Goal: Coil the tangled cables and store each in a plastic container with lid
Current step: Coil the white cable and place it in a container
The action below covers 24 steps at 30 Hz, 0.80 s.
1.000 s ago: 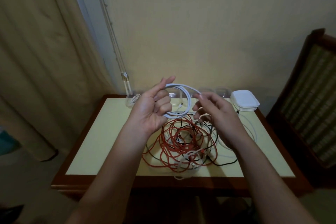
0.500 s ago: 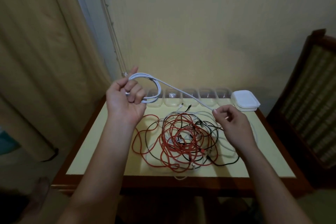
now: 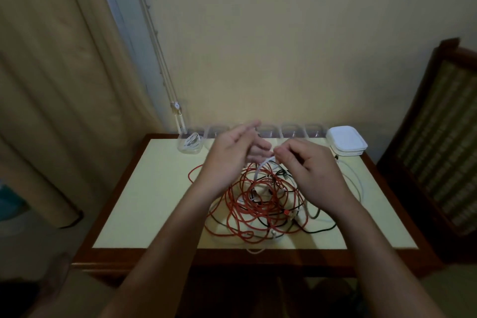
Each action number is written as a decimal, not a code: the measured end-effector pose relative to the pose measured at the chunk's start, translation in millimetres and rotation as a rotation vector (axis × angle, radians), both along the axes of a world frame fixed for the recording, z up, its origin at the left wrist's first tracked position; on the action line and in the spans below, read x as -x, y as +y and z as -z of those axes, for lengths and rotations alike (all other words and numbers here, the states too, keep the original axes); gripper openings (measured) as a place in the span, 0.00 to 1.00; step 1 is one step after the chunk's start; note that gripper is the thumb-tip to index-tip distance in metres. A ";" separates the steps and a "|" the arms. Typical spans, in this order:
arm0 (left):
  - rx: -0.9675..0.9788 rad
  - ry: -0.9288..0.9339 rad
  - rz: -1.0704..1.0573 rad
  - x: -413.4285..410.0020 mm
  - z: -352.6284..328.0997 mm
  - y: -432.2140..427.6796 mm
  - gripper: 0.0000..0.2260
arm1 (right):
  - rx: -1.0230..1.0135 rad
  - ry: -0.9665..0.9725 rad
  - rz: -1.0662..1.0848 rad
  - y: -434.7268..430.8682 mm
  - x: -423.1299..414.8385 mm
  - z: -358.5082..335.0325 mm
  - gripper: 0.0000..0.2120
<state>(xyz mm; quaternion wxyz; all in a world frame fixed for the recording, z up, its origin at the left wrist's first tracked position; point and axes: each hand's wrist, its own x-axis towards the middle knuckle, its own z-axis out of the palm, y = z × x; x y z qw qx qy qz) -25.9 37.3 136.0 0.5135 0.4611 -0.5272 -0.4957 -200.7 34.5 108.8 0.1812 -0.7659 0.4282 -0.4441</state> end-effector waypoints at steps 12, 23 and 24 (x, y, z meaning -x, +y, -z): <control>-0.164 0.182 0.127 3.2 10.5 -0.8 0.13 | -0.091 -0.094 0.045 -5.3 7.4 9.6 0.07; -0.228 0.522 0.033 -18.3 3.0 -10.6 0.09 | -0.258 -0.255 0.133 -13.3 24.4 23.6 0.05; -0.234 0.527 0.029 -18.8 2.5 -10.5 0.08 | -0.272 -0.301 0.149 -12.9 23.9 22.4 0.05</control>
